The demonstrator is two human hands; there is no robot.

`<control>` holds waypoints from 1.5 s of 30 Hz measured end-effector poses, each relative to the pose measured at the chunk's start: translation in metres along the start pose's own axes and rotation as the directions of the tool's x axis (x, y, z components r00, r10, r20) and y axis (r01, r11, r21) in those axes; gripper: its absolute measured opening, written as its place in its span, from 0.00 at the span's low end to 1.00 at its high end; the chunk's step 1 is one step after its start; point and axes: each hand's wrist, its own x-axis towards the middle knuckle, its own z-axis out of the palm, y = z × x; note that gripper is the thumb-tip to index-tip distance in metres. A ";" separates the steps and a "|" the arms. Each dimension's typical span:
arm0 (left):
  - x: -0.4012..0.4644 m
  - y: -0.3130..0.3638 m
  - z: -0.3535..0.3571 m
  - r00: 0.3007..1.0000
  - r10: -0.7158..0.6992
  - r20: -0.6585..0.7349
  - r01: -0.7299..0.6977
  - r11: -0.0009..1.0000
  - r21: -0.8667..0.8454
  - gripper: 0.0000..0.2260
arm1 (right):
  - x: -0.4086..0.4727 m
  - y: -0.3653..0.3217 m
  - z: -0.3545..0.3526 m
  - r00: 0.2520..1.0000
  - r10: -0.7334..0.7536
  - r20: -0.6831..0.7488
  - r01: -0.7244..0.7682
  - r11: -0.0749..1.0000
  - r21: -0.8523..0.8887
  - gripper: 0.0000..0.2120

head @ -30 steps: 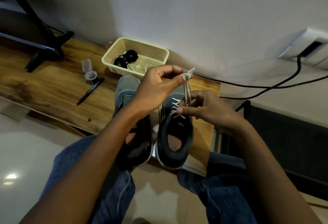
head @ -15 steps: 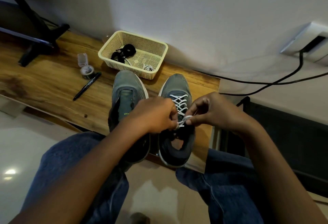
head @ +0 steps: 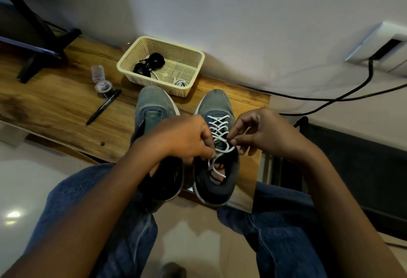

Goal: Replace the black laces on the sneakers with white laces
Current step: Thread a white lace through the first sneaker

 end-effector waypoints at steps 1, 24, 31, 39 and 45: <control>0.001 -0.003 -0.002 0.999 0.003 -0.034 -0.004 0.999 -0.044 0.04 | 0.000 0.000 0.000 1.000 -0.017 -0.018 0.016 0.999 -0.028 0.04; -0.043 -0.087 0.011 0.872 -0.489 0.035 0.432 0.734 -0.524 0.12 | 0.022 0.002 0.031 0.905 0.400 0.146 -0.340 0.886 -0.315 0.35; -0.055 -0.094 -0.001 0.838 -0.541 -0.065 0.407 0.702 -0.585 0.04 | 0.022 -0.001 0.033 0.883 0.361 0.301 -0.281 0.918 -0.278 0.27; -0.105 -0.087 -0.049 0.786 -0.581 -0.211 0.241 0.603 -0.761 0.08 | 0.027 -0.013 0.058 0.862 0.312 0.399 -0.310 0.948 -0.073 0.33; -0.114 -0.070 -0.058 0.778 -0.479 -0.406 0.031 0.675 -0.737 0.06 | 0.036 -0.027 0.077 0.890 0.257 0.377 -0.314 0.944 0.100 0.27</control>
